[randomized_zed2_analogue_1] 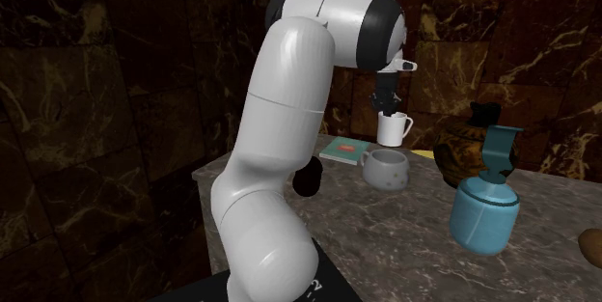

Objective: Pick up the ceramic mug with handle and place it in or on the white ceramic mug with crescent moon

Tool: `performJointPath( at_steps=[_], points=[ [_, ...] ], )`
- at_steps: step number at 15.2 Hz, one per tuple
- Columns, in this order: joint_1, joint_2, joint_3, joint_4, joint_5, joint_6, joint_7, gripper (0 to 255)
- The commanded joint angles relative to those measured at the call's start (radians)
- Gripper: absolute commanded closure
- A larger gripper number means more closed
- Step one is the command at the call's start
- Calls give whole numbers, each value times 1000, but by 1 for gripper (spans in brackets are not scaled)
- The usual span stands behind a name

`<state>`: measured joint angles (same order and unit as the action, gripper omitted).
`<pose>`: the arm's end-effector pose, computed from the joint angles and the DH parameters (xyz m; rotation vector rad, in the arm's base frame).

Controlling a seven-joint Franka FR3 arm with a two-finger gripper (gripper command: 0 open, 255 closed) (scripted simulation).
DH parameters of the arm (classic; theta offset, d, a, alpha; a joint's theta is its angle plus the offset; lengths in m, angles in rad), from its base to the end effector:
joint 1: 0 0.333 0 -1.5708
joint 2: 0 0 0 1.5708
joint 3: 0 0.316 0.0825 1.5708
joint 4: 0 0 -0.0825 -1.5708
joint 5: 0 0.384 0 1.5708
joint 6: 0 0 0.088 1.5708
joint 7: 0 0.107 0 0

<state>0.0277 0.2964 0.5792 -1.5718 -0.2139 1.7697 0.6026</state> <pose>0.5519 0.3140 0.4886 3.0743 0.0550 -0.0198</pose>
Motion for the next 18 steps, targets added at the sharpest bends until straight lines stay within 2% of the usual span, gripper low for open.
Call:
performJointPath(
  at_steps=[1,6,14,15,18],
  points=[
    [-2,2,-1,-22,-2,25,3,255],
    [-4,15,-6,-83,-12,95,13,255],
    [-4,15,-6,-83,-12,95,13,255],
    [-4,14,-6,-83,-12,95,12,0],
    [-4,14,-6,-83,-12,94,12,0]
  ],
)
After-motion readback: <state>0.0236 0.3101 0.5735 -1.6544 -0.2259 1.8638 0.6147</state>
